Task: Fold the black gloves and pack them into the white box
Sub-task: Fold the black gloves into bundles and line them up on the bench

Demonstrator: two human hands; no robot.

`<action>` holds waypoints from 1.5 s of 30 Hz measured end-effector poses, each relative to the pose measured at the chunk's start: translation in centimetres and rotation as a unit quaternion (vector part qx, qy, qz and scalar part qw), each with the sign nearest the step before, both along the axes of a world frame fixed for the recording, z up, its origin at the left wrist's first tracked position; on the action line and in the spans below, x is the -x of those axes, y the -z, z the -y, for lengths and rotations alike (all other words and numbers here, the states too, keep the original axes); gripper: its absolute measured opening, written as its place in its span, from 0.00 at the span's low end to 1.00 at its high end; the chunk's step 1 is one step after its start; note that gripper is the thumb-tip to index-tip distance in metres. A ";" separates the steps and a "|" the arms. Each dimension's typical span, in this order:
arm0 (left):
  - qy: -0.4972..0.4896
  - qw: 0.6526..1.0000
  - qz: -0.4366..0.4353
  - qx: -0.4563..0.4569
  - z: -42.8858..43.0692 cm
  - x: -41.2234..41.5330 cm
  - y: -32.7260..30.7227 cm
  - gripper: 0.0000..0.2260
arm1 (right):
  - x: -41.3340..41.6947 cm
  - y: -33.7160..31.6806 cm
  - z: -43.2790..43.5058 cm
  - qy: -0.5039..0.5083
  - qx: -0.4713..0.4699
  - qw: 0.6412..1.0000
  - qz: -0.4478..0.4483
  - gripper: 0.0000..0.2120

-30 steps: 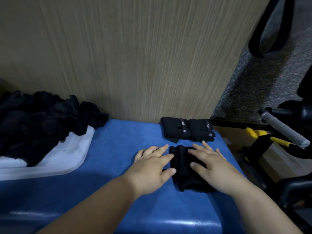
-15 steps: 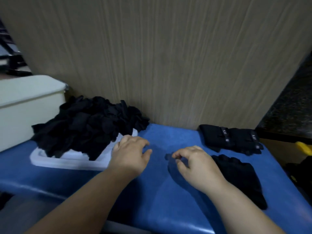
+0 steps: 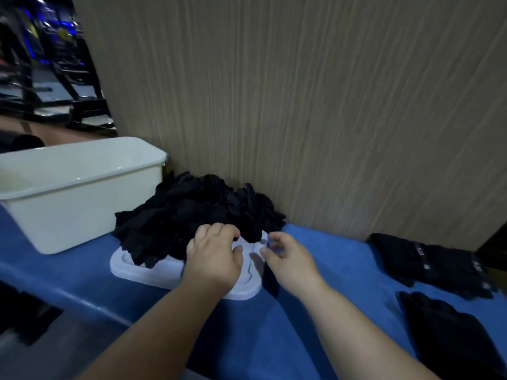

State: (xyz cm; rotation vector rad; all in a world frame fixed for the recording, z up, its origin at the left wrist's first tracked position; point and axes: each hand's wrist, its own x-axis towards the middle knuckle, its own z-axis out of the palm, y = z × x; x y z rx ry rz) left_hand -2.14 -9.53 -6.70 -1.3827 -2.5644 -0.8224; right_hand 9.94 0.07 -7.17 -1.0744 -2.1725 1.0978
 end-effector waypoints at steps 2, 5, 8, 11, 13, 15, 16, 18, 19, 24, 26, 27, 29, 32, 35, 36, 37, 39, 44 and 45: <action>0.006 1.000 0.004 0.001 0.0 0.1 0.0 0.16 | 2.0 -0.5 -0.4 0.013 0.001 1.000 0.013 0.23; 0.012 1.000 0.011 0.000 0.0 0.2 0.0 0.18 | 4.3 -0.4 -1.1 0.036 -0.009 0.997 0.066 0.29; 0.013 1.000 0.019 0.003 0.0 0.5 0.1 0.19 | 5.5 -0.1 -1.4 0.050 -0.033 0.992 0.108 0.28; 0.015 0.999 0.035 0.012 -0.1 0.7 0.1 0.20 | 5.6 0.0 -1.5 0.056 -0.032 0.992 0.108 0.22; 0.016 0.999 0.039 0.019 -0.1 0.7 0.1 0.20 | 5.3 -0.1 -1.6 0.053 -0.022 0.995 0.087 0.15; 0.016 0.999 0.040 0.021 -0.2 0.6 0.0 0.20 | 4.4 -0.2 -1.7 0.057 -0.011 0.998 0.039 0.04; 0.015 0.999 0.040 0.022 -0.3 0.5 -0.1 0.20 | 3.8 -0.3 -1.7 0.061 -0.003 0.998 0.015 0.10; 0.014 0.999 0.041 0.021 -0.3 0.2 -0.1 0.20 | 2.2 -0.4 -1.6 0.065 0.016 0.997 -0.026 0.13; 0.017 0.999 0.043 0.018 -0.4 0.0 -0.2 0.20 | 1.4 -0.5 -1.5 0.066 0.027 0.997 -0.042 0.12; 0.057 0.995 0.081 -0.014 -1.0 -1.9 -0.2 0.19 | -2.4 -0.3 -1.4 0.068 0.088 0.988 -0.103 0.08; 0.059 0.993 0.098 -0.034 -1.3 -2.6 -0.2 0.19 | -3.4 -0.3 -1.3 0.066 0.085 0.989 -0.106 0.11; 0.059 0.992 0.105 -0.045 -1.4 -2.8 -0.3 0.20 | -3.7 -0.2 -1.3 0.063 0.086 0.988 -0.109 0.14; 0.071 0.989 0.118 -0.062 -1.5 -3.2 -0.4 0.22 | -4.2 -0.3 -1.1 0.055 0.104 0.986 -0.121 0.17; 0.124 0.978 0.158 -0.059 -1.7 -3.7 -0.4 0.21 | -5.3 -0.5 -0.5 0.050 0.143 0.975 -0.161 0.13; 0.170 0.959 0.217 -0.064 -1.9 -4.9 -0.3 0.20 | -7.1 -0.5 0.3 0.057 0.151 0.968 -0.193 0.10; 0.176 0.956 0.224 -0.072 -2.0 -5.4 -0.2 0.20 | -7.8 -0.3 0.5 0.065 0.150 0.966 -0.198 0.10; 0.179 0.954 0.225 -0.085 -2.1 -5.9 -0.1 0.20 | -8.6 -0.1 0.8 0.078 0.144 0.966 -0.202 0.11; 0.191 0.952 0.217 -0.104 -2.3 -7.1 0.0 0.16 | -10.3 0.4 1.0 0.119 0.123 0.963 -0.208 0.11; 0.271 0.943 0.192 -0.035 -2.7 -10.2 1.0 0.05 | -13.9 1.6 1.4 0.166 0.092 0.967 -0.170 0.12; 0.281 0.940 0.194 -0.019 -2.8 -10.7 1.2 0.06 | -14.3 1.7 1.5 0.159 0.099 0.969 -0.164 0.11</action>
